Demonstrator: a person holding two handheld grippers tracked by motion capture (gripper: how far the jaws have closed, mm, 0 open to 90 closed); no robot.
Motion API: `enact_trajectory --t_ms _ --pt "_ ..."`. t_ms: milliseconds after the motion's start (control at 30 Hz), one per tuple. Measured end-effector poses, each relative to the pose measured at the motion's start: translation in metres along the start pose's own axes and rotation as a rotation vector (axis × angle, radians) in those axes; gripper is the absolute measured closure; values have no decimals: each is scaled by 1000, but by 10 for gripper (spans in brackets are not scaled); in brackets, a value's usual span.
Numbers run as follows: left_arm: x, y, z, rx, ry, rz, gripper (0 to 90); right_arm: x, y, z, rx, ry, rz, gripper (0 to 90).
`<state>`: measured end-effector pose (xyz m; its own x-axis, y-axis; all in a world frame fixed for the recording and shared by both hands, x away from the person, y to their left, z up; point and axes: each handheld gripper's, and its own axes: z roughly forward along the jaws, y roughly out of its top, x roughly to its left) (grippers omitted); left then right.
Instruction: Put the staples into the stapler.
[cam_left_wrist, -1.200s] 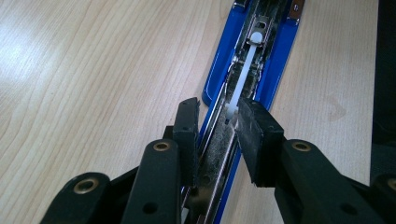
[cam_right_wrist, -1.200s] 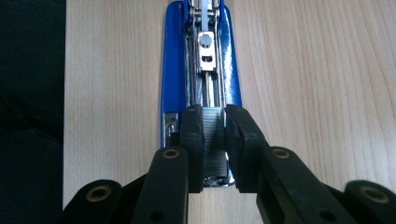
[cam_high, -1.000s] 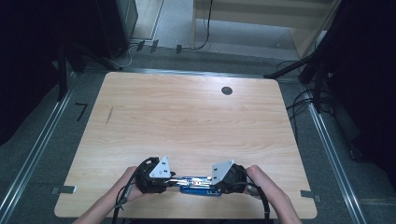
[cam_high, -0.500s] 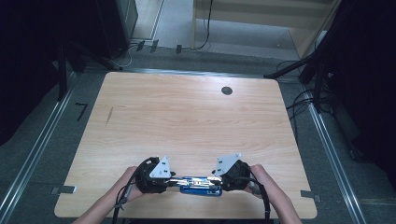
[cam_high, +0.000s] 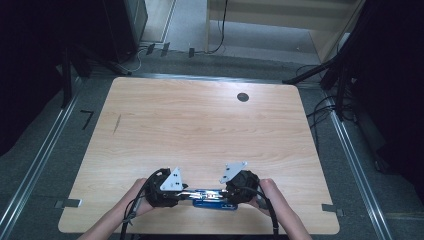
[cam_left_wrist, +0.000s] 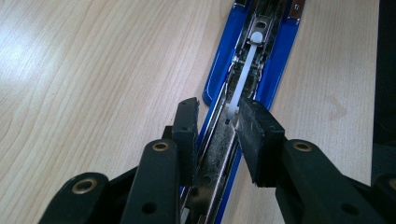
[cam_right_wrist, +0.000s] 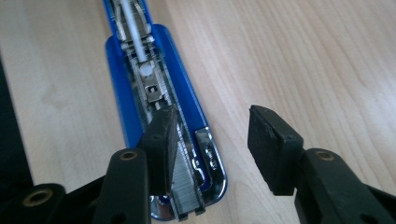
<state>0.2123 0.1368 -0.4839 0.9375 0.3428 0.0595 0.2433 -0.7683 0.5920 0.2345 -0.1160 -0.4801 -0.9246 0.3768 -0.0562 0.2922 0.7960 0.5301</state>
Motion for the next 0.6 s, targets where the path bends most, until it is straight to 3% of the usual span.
enact_trajectory --t_ms 100,233,467,600 --pt "0 0 0 1 1 1 693 -1 0 2 10 -6 32 525" --pt "0 0 0 -1 0 0 692 -4 -3 1 -24 4 74 519" --pt "0 0 0 -3 5 -3 678 -2 -4 5 5 9 64 507" --pt "2 -1 0 2 22 1 604 0 -3 6 11 0 54 508"
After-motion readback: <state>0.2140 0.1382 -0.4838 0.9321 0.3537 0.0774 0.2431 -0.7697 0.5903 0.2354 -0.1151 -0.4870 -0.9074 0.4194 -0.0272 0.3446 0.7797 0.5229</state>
